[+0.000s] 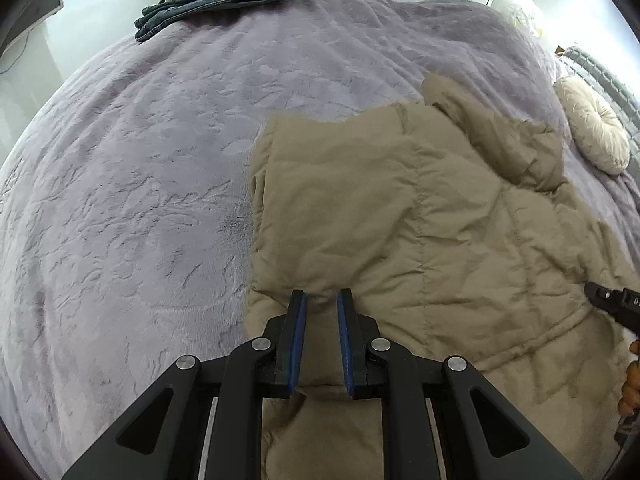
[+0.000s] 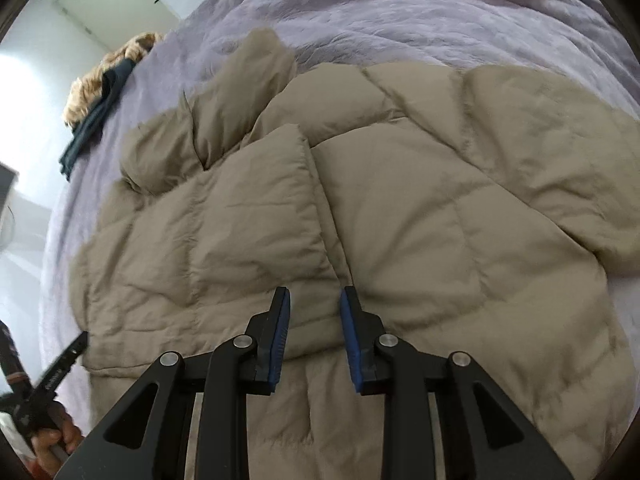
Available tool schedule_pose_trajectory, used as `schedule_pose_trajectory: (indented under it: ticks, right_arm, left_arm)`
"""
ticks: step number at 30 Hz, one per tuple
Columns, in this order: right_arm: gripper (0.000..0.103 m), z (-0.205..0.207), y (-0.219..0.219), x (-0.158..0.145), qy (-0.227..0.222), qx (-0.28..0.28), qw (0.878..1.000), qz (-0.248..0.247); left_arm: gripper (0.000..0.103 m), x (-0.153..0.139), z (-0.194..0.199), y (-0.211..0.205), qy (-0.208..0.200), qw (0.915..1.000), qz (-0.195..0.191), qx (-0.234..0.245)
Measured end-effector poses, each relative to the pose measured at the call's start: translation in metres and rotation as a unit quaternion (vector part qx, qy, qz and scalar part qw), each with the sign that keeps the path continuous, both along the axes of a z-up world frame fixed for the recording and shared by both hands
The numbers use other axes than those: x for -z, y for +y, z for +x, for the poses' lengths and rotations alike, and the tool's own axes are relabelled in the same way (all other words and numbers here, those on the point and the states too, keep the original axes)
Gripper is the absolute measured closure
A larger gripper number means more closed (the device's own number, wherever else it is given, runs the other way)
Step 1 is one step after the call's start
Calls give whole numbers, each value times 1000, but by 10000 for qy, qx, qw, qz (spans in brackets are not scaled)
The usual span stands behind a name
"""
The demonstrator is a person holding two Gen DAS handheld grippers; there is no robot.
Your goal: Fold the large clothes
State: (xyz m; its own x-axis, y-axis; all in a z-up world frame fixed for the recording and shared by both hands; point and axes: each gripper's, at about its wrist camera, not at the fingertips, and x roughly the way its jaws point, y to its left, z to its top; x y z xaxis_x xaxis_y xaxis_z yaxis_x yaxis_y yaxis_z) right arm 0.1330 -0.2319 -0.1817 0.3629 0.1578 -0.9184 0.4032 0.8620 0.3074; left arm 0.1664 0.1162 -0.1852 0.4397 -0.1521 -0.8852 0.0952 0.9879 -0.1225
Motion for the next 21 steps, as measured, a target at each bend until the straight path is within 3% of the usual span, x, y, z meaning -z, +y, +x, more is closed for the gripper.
schedule_pose_trajectory:
  ticks: [5, 12, 19, 20, 21]
  right_arm:
    - [67, -30, -10, -17, -24, 159, 9995, 255]
    - [65, -69, -17, -32, 124, 341, 9982, 486]
    - [60, -114, -30, -36, 188, 621, 9948, 786]
    - [60, -119, -33, -36, 190, 653, 9942, 831]
    - [60, -124, -35, -36, 192, 691, 9936, 872]
  left_arm:
    - [86, -24, -13, -11, -24, 9998, -129, 122]
    - [85, -46, -39, -48, 254, 9975, -539, 369]
    - [85, -56, -68, -85, 334, 9964, -600, 505]
    - [81, -56, -72, -92, 358, 9961, -597, 551]
    - [49, -55, -74, -96, 395, 9959, -590, 559]
